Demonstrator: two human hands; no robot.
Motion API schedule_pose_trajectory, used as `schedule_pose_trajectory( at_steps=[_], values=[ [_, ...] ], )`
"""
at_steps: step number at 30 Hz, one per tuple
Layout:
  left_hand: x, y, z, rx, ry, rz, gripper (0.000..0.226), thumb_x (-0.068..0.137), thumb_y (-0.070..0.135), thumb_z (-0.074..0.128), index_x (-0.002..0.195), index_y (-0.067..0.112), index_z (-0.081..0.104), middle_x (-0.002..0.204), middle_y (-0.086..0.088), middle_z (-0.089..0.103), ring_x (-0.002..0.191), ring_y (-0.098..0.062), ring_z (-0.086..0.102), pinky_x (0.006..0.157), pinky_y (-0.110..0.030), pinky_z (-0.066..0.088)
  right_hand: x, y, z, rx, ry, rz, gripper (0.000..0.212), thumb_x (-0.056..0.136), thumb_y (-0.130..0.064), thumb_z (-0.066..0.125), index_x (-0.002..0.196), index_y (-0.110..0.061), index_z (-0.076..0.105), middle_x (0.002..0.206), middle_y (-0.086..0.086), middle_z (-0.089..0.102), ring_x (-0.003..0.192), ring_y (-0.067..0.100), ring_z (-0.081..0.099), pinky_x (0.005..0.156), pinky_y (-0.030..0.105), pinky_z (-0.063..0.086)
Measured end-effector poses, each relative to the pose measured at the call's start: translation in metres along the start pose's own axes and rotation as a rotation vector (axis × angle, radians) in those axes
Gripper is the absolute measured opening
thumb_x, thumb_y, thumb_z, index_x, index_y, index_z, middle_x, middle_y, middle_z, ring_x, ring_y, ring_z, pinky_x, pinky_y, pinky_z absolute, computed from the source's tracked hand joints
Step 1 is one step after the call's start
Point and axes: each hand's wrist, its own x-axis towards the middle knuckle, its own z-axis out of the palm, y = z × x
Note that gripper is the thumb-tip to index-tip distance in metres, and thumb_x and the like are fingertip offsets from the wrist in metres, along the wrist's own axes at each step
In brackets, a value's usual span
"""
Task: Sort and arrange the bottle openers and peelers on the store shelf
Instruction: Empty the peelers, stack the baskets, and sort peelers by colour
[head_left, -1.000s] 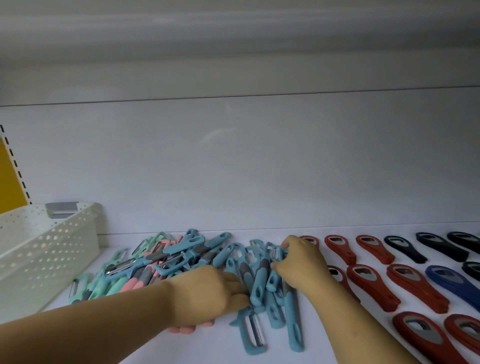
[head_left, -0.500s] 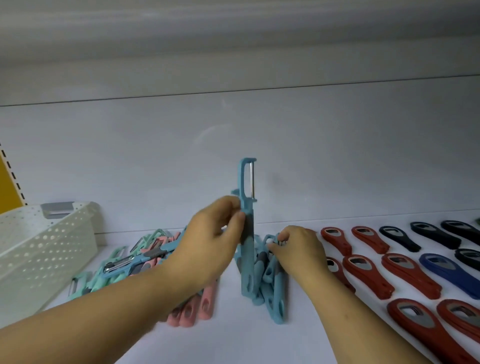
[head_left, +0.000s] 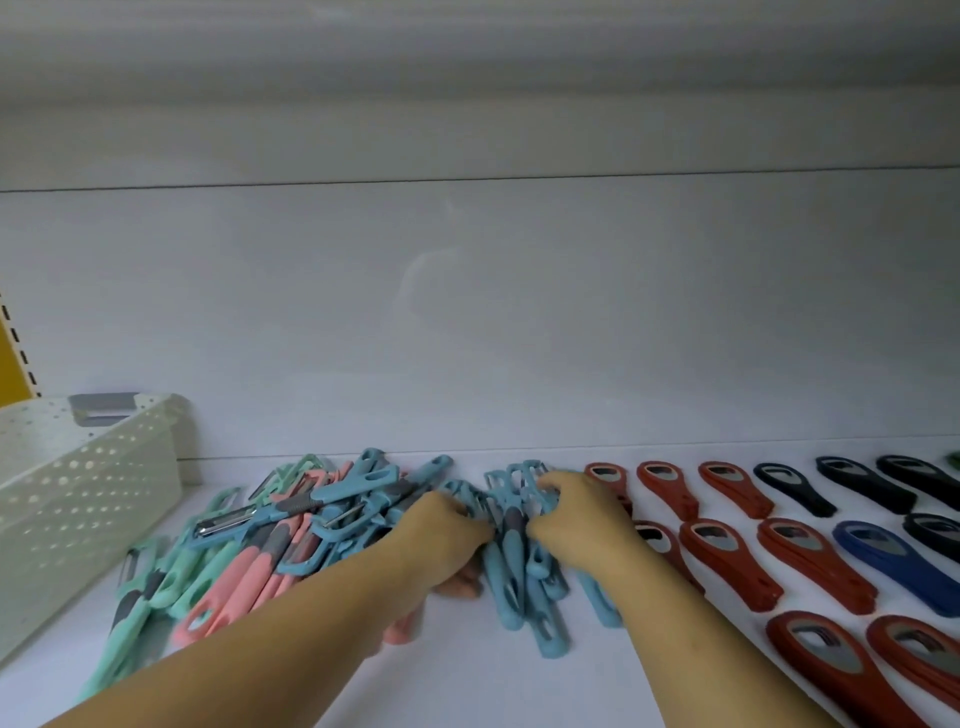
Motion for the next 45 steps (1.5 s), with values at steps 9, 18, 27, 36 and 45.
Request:
schedule_pose_trajectory(
  at_steps=[9, 18, 27, 36, 45],
  values=[
    [-0.007, -0.007, 0.004, -0.046, -0.003, 0.113, 0.013, 0.088, 0.006, 0.057, 0.098, 0.009, 0.064, 0.076, -0.008, 0.070, 0.060, -0.016, 0.069, 0.062, -0.029, 0.060, 0.000, -0.003, -0.001, 0.092, 0.077, 0.046, 0.035, 0.083, -0.001, 0.050, 0.117, 0.003, 0.059, 0.111, 0.017, 0.064, 0.092, 0.031, 0.064, 0.079, 0.044, 0.054],
    [-0.047, -0.013, 0.007, 0.368, -0.295, 0.247, 0.075, 0.070, 0.046, 0.078, 0.135, 0.032, 0.044, 0.147, 0.007, 0.041, 0.131, 0.000, 0.037, 0.115, -0.036, 0.026, 0.003, 0.003, 0.003, -0.078, 0.058, 0.046, 0.012, 0.088, -0.009, 0.049, 0.078, -0.011, 0.055, 0.074, 0.004, 0.054, 0.063, 0.019, 0.051, 0.054, 0.027, 0.044],
    [-0.027, -0.035, 0.033, 0.707, -0.115, 0.537, 0.113, 0.072, 0.070, 0.061, 0.148, 0.037, -0.015, 0.155, 0.003, -0.028, 0.146, -0.018, -0.011, 0.120, -0.033, 0.011, 0.005, 0.004, 0.002, -0.095, 0.029, 0.038, 0.023, 0.087, -0.014, 0.050, 0.103, -0.010, 0.065, 0.099, 0.005, 0.066, 0.088, 0.022, 0.062, 0.073, 0.030, 0.053],
    [0.000, -0.029, 0.034, 0.599, -0.010, 0.483, 0.107, 0.074, 0.059, 0.066, 0.151, 0.030, -0.002, 0.158, 0.000, 0.005, 0.140, -0.018, 0.029, 0.112, -0.031, 0.030, 0.004, 0.002, 0.008, -0.238, 0.109, 0.005, 0.027, 0.095, -0.037, 0.042, 0.100, -0.015, 0.057, 0.089, -0.001, 0.061, 0.077, 0.018, 0.058, 0.054, 0.026, 0.038],
    [-0.023, 0.000, 0.005, 0.629, 0.004, 0.703, 0.068, 0.084, 0.025, 0.062, 0.145, 0.018, 0.032, 0.153, 0.001, 0.027, 0.140, -0.010, 0.019, 0.105, -0.004, 0.017, 0.013, 0.009, 0.011, -0.191, 0.218, -0.081, 0.028, 0.093, -0.038, 0.051, 0.105, -0.013, 0.056, 0.108, 0.005, 0.063, 0.098, 0.023, 0.059, 0.073, 0.027, 0.042]
  ],
)
